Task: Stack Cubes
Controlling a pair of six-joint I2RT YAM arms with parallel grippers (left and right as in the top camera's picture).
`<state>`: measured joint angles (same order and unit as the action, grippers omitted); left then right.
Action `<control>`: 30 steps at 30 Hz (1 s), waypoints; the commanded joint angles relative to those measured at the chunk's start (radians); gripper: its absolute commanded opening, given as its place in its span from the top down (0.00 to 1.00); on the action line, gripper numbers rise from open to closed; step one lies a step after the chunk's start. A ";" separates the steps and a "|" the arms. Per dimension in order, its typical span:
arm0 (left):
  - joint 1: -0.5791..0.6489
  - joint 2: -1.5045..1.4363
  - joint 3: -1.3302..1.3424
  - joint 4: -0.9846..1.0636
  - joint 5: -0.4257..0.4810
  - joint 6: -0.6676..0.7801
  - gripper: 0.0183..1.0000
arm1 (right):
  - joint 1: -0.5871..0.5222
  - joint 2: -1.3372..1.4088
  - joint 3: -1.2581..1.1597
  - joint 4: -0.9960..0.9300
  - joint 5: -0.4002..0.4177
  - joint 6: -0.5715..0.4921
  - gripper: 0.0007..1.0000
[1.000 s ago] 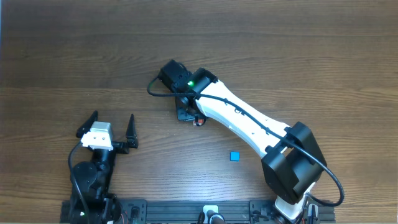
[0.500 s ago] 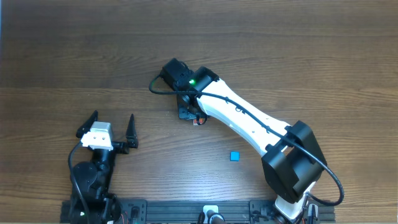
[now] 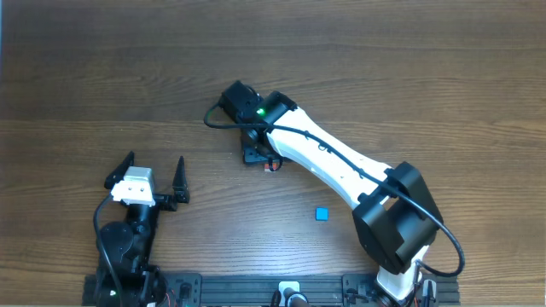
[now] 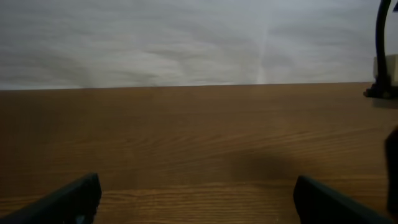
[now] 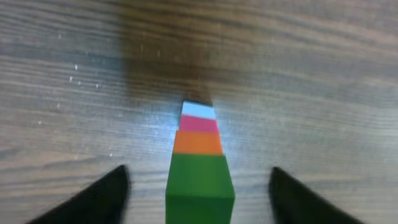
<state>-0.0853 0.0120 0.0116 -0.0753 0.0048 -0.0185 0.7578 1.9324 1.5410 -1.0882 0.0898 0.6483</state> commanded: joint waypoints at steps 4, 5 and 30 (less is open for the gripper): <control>0.005 -0.005 -0.005 0.000 0.010 0.014 0.00 | -0.007 0.012 0.010 0.004 0.009 0.010 0.01; 0.005 -0.005 -0.005 0.000 0.010 0.014 0.00 | -0.008 0.012 0.010 0.003 0.009 0.010 0.01; 0.005 -0.005 -0.005 0.000 0.010 0.014 0.00 | 0.079 -0.380 -0.192 -0.227 0.016 0.013 0.01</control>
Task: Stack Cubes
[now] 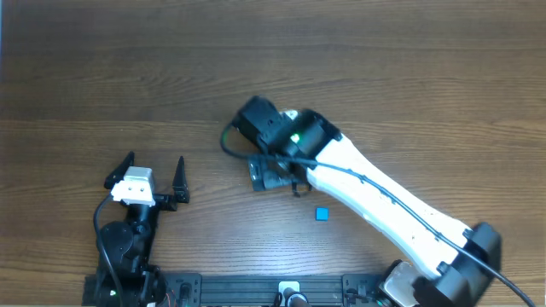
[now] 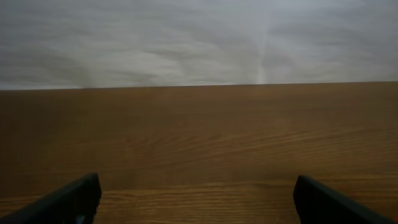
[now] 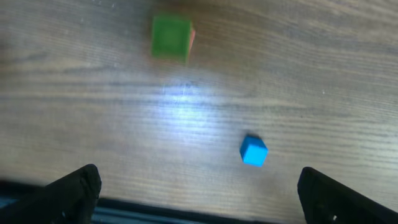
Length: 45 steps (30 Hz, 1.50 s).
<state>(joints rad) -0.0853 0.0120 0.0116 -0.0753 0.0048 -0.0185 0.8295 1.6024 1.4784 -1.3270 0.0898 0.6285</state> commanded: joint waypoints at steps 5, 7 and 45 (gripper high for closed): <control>0.005 -0.005 -0.005 0.000 0.010 0.014 0.00 | -0.024 -0.120 -0.332 0.111 -0.021 0.060 0.01; 0.005 -0.005 -0.005 0.000 0.010 0.014 0.00 | -0.044 -0.142 -0.403 0.160 -0.043 0.060 0.01; 0.005 -0.005 -0.005 0.000 0.010 0.014 0.00 | -0.161 -0.158 -0.789 0.553 -0.149 0.074 0.45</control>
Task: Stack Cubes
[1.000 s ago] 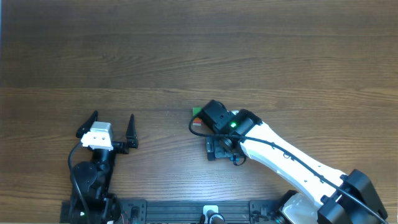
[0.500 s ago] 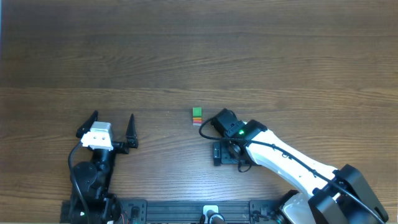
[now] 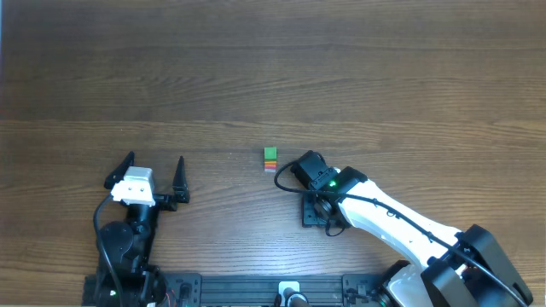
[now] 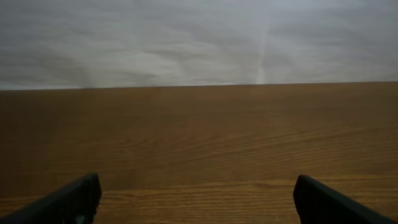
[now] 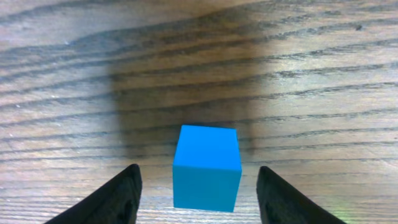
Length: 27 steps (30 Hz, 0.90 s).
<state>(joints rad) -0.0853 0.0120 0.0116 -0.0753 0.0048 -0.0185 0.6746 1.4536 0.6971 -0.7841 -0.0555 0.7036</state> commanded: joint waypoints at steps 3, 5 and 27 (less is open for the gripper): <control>0.005 -0.005 -0.005 0.000 0.010 0.014 0.00 | -0.006 -0.009 -0.008 0.015 -0.002 -0.002 0.48; 0.005 -0.005 -0.005 0.000 0.010 0.014 0.00 | -0.006 -0.008 -0.008 0.014 0.003 -0.002 0.51; 0.005 -0.005 -0.005 0.000 0.010 0.014 0.00 | -0.006 0.013 -0.008 0.026 0.023 -0.002 0.76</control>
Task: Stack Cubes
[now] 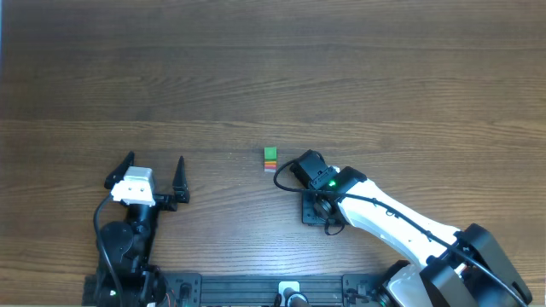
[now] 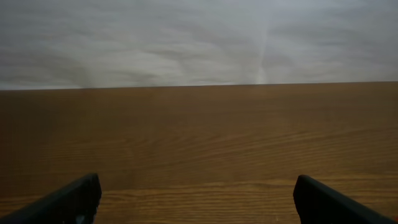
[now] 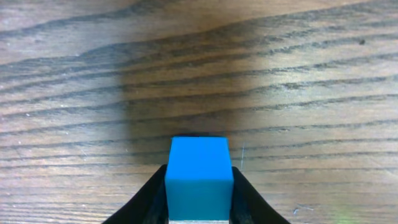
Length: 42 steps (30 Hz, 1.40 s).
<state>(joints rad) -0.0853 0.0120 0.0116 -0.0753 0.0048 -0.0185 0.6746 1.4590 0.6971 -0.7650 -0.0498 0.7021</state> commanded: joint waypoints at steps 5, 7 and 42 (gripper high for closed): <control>0.005 -0.005 -0.005 0.000 0.010 0.014 0.00 | -0.006 0.007 -0.006 0.018 0.016 0.000 0.81; 0.005 -0.005 -0.005 0.000 0.010 0.014 0.00 | -0.006 0.007 0.002 0.011 0.012 0.000 0.83; 0.005 -0.005 -0.005 0.000 0.010 0.014 0.00 | 0.056 0.438 1.001 -0.510 0.081 -0.080 0.99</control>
<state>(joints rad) -0.0853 0.0120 0.0116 -0.0753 0.0048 -0.0185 0.7284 1.8767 1.6730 -1.2716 0.0383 0.6209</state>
